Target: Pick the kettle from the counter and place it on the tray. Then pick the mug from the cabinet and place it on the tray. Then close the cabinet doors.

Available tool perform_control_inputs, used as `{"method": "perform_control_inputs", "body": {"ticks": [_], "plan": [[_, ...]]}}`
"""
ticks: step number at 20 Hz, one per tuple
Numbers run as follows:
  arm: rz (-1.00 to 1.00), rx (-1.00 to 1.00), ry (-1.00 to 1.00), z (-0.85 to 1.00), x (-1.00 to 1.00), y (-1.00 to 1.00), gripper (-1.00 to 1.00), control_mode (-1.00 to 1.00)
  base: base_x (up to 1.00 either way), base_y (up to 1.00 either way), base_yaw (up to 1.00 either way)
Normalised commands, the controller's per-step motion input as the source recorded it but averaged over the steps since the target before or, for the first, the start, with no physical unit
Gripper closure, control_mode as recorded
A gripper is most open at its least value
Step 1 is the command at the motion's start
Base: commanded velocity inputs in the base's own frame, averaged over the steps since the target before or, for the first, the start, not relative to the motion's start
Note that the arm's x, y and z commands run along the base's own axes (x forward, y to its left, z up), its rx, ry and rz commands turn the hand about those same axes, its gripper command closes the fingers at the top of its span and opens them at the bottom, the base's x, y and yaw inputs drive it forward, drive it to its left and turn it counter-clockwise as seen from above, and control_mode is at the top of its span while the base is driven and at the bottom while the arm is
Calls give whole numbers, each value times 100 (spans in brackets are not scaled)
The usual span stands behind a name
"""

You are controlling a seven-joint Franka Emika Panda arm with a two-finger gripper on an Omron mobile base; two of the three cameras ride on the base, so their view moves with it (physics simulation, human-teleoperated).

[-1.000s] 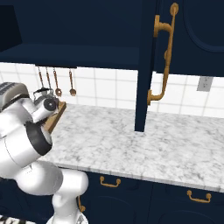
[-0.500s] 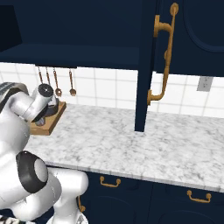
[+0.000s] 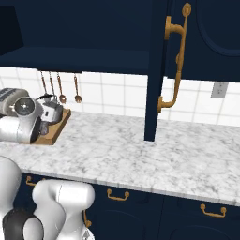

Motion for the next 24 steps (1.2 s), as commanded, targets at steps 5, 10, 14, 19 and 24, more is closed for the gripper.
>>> {"method": "perform_control_inputs", "body": {"ticks": [5, 10, 14, 19, 24], "plan": [[-38, 27, 2, 39, -27, -34, -100, -100, 0, 0, 0], [-41, 23, 0, 36, -27, -40, -100, -100, 0, 0, 0], [-45, 20, 0, 23, -34, -41, -100, -100, 0, 0, 0], [-42, 13, 0, 17, -30, -32, -100, -100, 0, 0, 0], [-39, 13, -2, 14, -30, -42, -100, -100, 0, 0, 0]]}}
